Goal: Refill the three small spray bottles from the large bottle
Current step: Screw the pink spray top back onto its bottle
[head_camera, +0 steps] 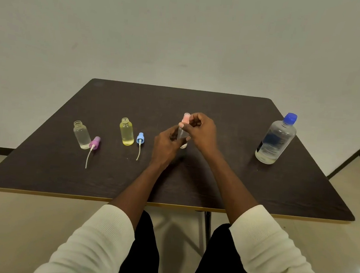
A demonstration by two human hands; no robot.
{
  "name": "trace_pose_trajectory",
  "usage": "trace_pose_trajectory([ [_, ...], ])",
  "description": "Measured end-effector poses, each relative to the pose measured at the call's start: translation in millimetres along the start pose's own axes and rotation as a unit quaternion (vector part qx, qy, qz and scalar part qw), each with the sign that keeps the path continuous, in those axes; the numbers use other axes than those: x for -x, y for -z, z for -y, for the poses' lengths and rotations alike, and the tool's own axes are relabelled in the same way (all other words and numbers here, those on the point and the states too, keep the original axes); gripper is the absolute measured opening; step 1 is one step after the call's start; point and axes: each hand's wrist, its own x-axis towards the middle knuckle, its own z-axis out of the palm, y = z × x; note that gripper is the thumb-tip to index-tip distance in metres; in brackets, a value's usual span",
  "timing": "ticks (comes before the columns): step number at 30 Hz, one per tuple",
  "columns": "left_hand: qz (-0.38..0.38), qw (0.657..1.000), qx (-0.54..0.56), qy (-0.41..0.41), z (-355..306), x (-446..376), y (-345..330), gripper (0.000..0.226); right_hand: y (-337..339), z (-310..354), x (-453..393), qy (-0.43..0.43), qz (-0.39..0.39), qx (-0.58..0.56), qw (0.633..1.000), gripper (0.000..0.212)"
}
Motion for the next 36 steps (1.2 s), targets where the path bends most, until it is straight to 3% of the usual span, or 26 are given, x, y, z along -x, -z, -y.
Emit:
trace_pose_trajectory([
  [3,-0.002,1.000,-0.011,0.002,0,0,0,0.030,2,2,0,-0.005,0.043,-0.001,0.999,0.032],
  [5,-0.004,1.000,0.006,0.006,1,0,0,0.025,2,4,2,0.005,0.064,0.001,0.998,0.025],
  [10,0.002,1.000,0.004,0.007,0,0,0,0.029,0,4,4,-0.001,0.017,-0.015,1.000,0.017],
  [16,-0.015,0.999,-0.039,0.029,4,-2,0,0.025,-3,-1,5,-0.024,0.062,-0.024,0.997,0.048],
  [19,-0.001,1.000,-0.018,0.013,0,0,1,0.027,-2,1,8,-0.016,0.043,-0.049,0.998,0.026],
  [24,-0.006,1.000,-0.013,0.014,3,-2,0,0.032,-6,1,7,-0.021,-0.004,-0.079,0.997,0.017],
  [29,-0.012,0.999,-0.040,0.029,8,-4,-1,0.029,-4,-1,4,-0.028,0.051,-0.061,0.996,0.043],
  [32,-0.003,1.000,-0.014,0.023,3,-3,0,0.030,-1,3,6,-0.030,0.055,-0.072,0.995,0.026],
  [36,0.002,1.000,-0.001,0.014,2,-2,1,0.033,-1,2,6,-0.022,0.014,-0.081,0.996,0.019],
])
